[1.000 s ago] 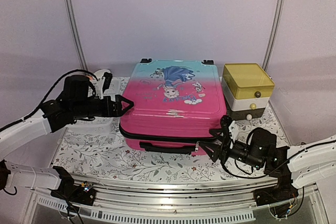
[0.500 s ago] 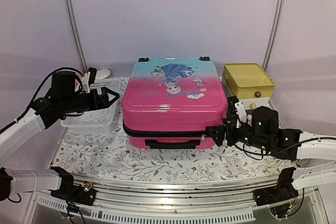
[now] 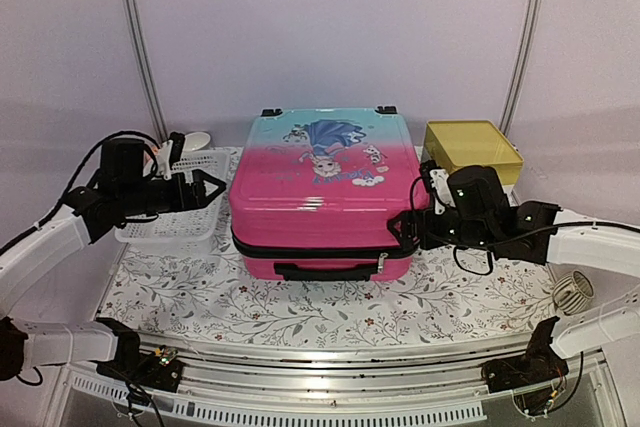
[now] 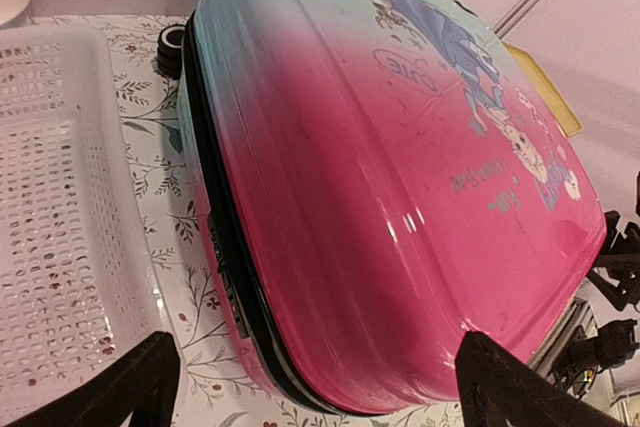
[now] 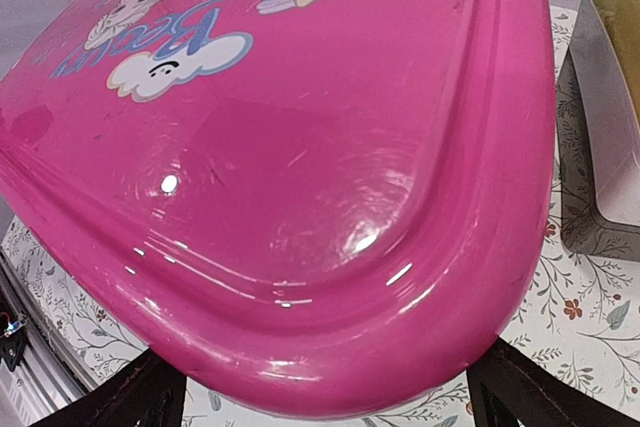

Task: Open, take out, and arrange the luggage
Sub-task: Unzip the zipper of the luggage, then adjust the luggage at the center of the board.

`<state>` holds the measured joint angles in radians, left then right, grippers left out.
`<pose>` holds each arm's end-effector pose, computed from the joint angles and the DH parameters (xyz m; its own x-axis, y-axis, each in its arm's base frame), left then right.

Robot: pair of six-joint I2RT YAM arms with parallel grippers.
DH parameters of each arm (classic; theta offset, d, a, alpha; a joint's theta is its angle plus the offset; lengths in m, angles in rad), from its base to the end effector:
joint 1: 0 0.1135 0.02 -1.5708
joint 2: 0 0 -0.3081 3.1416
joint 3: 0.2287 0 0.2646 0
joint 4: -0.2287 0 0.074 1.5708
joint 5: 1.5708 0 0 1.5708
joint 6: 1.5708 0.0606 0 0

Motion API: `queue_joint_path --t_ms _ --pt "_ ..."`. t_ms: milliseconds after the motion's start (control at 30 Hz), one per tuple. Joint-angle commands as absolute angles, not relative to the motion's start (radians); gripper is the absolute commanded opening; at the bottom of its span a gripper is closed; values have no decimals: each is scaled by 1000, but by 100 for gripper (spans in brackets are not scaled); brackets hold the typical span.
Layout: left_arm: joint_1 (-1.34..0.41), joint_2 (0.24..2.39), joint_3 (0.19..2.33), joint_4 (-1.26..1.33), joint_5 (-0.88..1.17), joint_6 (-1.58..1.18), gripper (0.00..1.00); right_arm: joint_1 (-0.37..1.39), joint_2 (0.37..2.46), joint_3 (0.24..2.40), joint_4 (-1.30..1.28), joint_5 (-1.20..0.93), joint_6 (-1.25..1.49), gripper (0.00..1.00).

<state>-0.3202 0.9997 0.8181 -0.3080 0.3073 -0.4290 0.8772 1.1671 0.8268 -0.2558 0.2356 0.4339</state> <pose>0.2164 -0.0911 0.3232 -0.6361 -0.2068 -0.7434 0.3176 0.8079 -0.4965 0.1847 0.2001 0.2927 -0.5881 -0.0679 -0.8059 -0.4155 0.8803 0.2290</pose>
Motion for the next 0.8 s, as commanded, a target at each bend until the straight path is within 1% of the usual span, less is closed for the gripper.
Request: queue_joint_path --t_ms 0,100,467,767 --pt "-308 1028 815 -272 318 -368 98 828 1194 856 -192 164 444 99" --pt "-303 1051 821 -269 309 -358 98 825 1192 860 -193 155 442 99" --pt "-298 1093 781 -183 373 -350 98 784 1237 877 -211 96 479 99" --pt "-298 1166 772 -147 471 -372 98 746 1241 883 -211 47 500 99"
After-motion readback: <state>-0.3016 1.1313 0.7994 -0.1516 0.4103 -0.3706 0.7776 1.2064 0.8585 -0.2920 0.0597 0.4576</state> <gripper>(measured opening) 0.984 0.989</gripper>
